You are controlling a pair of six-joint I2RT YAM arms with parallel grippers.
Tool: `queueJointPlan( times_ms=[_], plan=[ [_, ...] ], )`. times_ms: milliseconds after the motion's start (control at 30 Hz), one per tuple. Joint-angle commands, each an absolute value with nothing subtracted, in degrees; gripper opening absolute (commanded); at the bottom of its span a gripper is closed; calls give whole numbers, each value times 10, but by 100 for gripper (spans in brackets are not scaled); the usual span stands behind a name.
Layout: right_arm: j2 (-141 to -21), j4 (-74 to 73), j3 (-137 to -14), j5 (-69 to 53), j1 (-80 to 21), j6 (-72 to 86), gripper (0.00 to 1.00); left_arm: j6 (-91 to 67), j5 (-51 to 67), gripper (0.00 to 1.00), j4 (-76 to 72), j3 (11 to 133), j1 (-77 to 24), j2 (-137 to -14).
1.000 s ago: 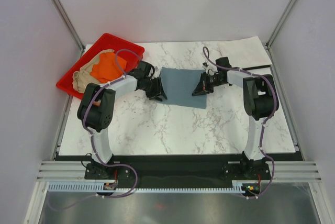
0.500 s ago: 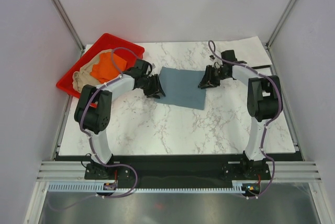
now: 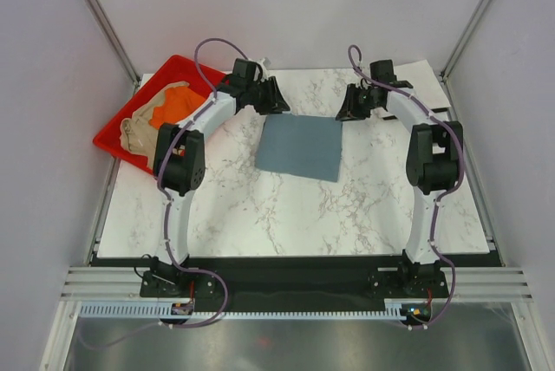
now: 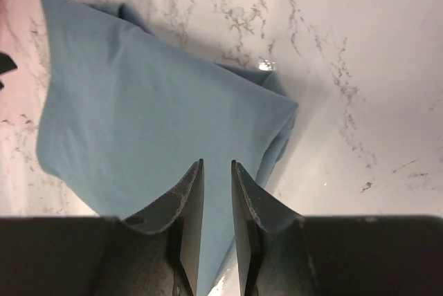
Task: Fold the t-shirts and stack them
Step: Fold the tshirt
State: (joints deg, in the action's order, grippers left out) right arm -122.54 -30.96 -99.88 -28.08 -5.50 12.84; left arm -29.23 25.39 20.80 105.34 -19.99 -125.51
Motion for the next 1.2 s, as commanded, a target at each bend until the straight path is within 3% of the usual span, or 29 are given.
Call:
queueJointPlan(
  times_ms=[0,500,667,800,1000,1167],
  plan=[
    [-1259,-336,-1034,-244,-54,100,30,-272,262,44,207,1128,-191,-1335],
    [-1317,-340,-1046,-194,-39,92,24,-304,241,45,199,1275,-155,-1465],
    [-1282,-344,-1041,-220,-36,90,31,-302,290,45,199,1260,-153,-1425],
    [-1262,-345,-1043,-269,-27,86,44,-279,298,46,200,1190,-152,-1327],
    [-1283,-354,-1055,-325,-19,65,60,-266,314,46,199,994,-155,-1161],
    [-1322,-355,-1084,-380,-19,50,67,-258,310,46,196,840,-162,-1086]
  ],
)
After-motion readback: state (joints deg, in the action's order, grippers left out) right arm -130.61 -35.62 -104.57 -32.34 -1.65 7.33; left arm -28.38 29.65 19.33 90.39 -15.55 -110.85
